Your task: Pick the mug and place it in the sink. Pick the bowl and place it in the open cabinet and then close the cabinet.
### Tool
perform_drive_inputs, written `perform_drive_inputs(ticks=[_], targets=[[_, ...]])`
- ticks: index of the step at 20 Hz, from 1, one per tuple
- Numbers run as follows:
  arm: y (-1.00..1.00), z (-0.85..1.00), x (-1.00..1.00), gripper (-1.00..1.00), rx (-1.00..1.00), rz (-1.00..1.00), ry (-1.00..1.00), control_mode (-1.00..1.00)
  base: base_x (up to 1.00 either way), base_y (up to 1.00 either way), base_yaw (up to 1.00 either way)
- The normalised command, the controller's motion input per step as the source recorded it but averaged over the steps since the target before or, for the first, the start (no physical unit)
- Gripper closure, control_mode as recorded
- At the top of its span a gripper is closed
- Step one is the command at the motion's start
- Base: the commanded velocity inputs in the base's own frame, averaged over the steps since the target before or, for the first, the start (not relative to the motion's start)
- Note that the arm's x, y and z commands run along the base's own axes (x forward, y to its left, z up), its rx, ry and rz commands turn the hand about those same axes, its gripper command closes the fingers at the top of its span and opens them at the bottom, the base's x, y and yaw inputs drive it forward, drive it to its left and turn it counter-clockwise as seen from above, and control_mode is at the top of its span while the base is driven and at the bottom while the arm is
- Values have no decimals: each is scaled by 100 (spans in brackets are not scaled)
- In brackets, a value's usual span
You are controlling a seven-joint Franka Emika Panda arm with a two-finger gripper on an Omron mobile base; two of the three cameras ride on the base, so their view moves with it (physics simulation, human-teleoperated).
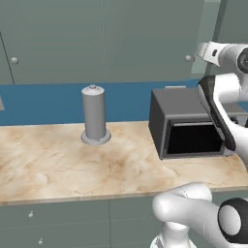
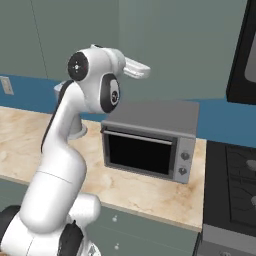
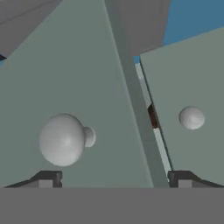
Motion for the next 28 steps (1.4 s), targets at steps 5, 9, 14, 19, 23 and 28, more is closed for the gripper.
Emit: perform_drive_inputs(ticks=[5,9,14,19,23,28], targets=[[-19,-4,100,-100,4,-22,-4,-100,0,0,0],[-71,-6,100,-100,12,-3,-5,-100,0,0,0],[-96,0,100,-100,12,15,1,-100,0,0,0],[-77,2,100,-100,9,31,2,-100,0,0,0],[-52,4,100,-100,12,41,-7,-100,0,0,0],[-64,-34,90,-100,17,45,-40,-100,0,0,0]])
